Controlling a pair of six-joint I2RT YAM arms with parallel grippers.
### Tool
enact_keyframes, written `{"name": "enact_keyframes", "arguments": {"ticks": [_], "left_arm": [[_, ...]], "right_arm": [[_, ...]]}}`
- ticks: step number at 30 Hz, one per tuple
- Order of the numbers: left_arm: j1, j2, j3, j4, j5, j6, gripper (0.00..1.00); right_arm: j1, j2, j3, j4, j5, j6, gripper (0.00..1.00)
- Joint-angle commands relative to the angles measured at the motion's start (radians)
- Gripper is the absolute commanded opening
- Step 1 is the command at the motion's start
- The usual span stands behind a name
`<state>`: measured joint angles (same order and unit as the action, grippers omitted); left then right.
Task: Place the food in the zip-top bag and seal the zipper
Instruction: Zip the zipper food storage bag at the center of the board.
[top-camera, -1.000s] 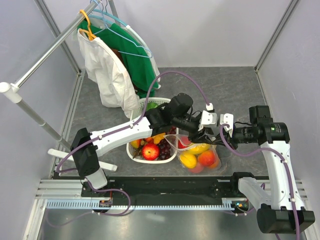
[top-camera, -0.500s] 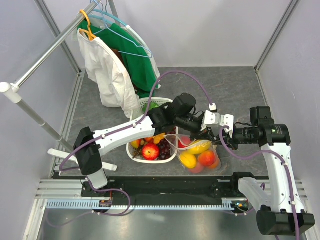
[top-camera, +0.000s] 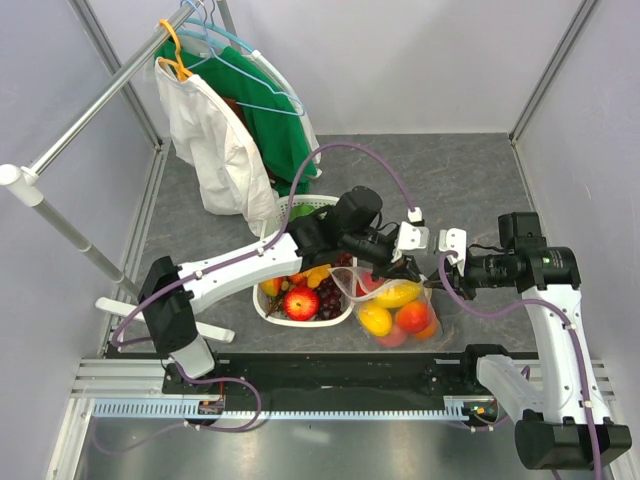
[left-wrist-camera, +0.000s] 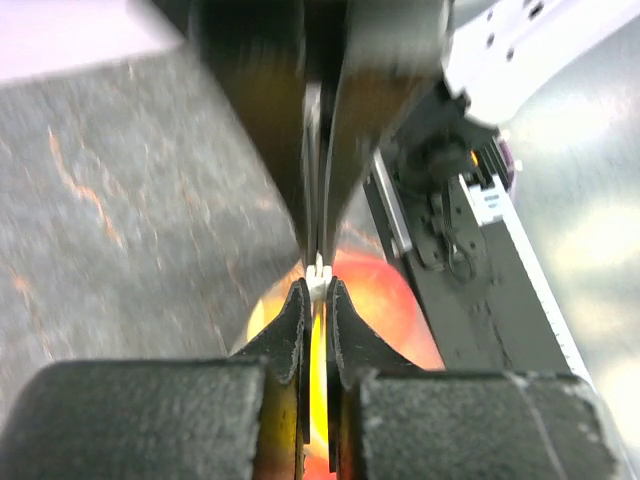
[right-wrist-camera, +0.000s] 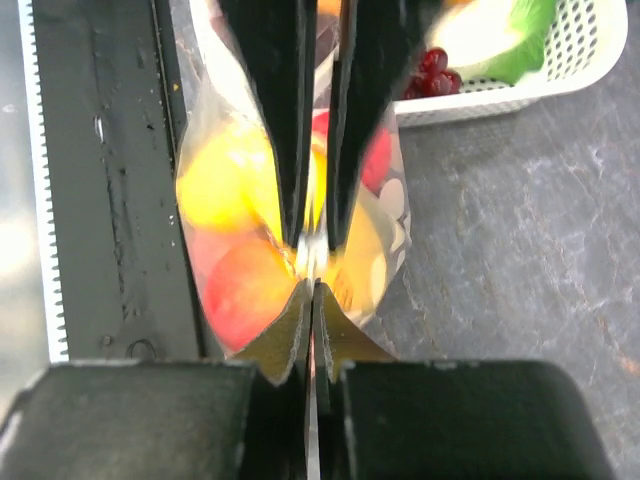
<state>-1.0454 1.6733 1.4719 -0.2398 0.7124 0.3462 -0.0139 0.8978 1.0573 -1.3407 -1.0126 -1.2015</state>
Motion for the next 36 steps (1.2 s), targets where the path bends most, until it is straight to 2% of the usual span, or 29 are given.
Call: {"name": "enact_keyframes", "arguments": {"ticks": [1,9,11,12,14,21,29,36], "left_arm": [[0.058,-0.061,-0.047,-0.098,-0.014,0.047,0.02],[0.07,-0.067,-0.065,-0.105,-0.007,0.051,0.02],[0.07,-0.063,-0.056,-0.104,-0.001,0.047,0.02],[0.068,-0.061,-0.045,-0.101,0.01,0.043,0.02],[0.068,-0.061,-0.033,-0.098,0.021,0.031,0.02],[0.067,-0.044,0.048,-0.085,0.038,-0.001,0.02],[0.062,-0.029,0.076,-0.073,0.045,-0.021,0.02],[0.059,-0.017,0.093,-0.07,0.042,-0.038,0.02]], "right_arm": [[-0.009,-0.011,0.029,-0.046,0.003,0.0,0.0],[-0.011,-0.01,0.038,-0.031,0.005,0.034,0.0],[-0.011,-0.007,0.043,-0.009,0.0,0.062,0.11],[-0.011,-0.008,0.04,-0.008,-0.004,0.062,0.25],[-0.011,-0.01,0.036,0.006,-0.02,0.065,0.37],[-0.011,-0.011,0.021,0.084,-0.076,0.175,0.5],[-0.011,-0.014,0.0,0.19,-0.106,0.279,0.51],[-0.011,-0.031,-0.055,0.307,-0.13,0.395,0.45]]}}
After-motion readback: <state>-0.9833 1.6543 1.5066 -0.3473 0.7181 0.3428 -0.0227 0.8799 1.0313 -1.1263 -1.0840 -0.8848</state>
